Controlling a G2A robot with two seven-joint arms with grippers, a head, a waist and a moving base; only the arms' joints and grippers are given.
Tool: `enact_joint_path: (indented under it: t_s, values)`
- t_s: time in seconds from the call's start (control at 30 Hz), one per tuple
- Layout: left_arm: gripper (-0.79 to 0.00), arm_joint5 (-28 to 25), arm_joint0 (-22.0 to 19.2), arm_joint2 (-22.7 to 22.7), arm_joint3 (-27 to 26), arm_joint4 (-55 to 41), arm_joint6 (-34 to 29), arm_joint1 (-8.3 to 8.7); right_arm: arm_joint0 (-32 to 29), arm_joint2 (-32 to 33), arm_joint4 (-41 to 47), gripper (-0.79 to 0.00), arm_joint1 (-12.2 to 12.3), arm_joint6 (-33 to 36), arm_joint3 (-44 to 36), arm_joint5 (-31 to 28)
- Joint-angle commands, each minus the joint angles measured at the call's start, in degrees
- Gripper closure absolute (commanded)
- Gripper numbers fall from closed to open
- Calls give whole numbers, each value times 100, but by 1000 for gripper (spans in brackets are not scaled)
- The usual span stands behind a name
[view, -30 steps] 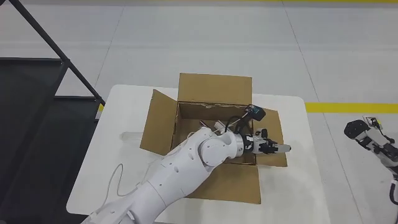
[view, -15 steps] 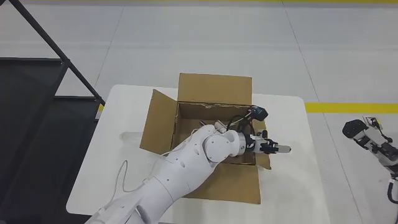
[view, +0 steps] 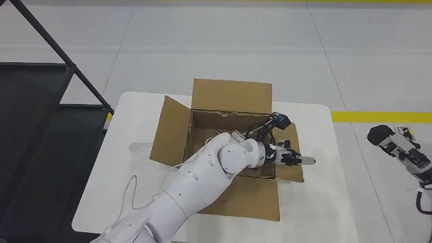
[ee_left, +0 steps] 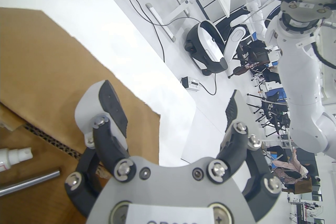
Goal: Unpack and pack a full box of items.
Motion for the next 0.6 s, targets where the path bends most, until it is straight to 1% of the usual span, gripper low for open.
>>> enact_joint_path:
  t_s: [0.0,0.17,0.33,0.37,0.47,0.57]
  values:
    - [-785,-75,46,-124,-193,16,-5,51,55,-18,-98,-785,12,-139,27,177]
    - [-785,-2,254,-457,-818,318,66,234,201,-96,-93,-785,34,-304,15,381]
    - [-785,201,635,-1062,-1722,721,70,526,401,-271,-119,-785,53,-395,-25,635]
    - [-785,267,754,-1228,-1943,826,103,596,442,-317,-71,-785,53,-453,-12,790]
    - [-785,424,1223,-1774,-2698,1131,93,818,442,-317,-71,-785,53,-453,-12,790]
    - [-785,570,1796,-2383,-3544,1406,-41,1033,442,-317,-71,-785,53,-453,-12,790]
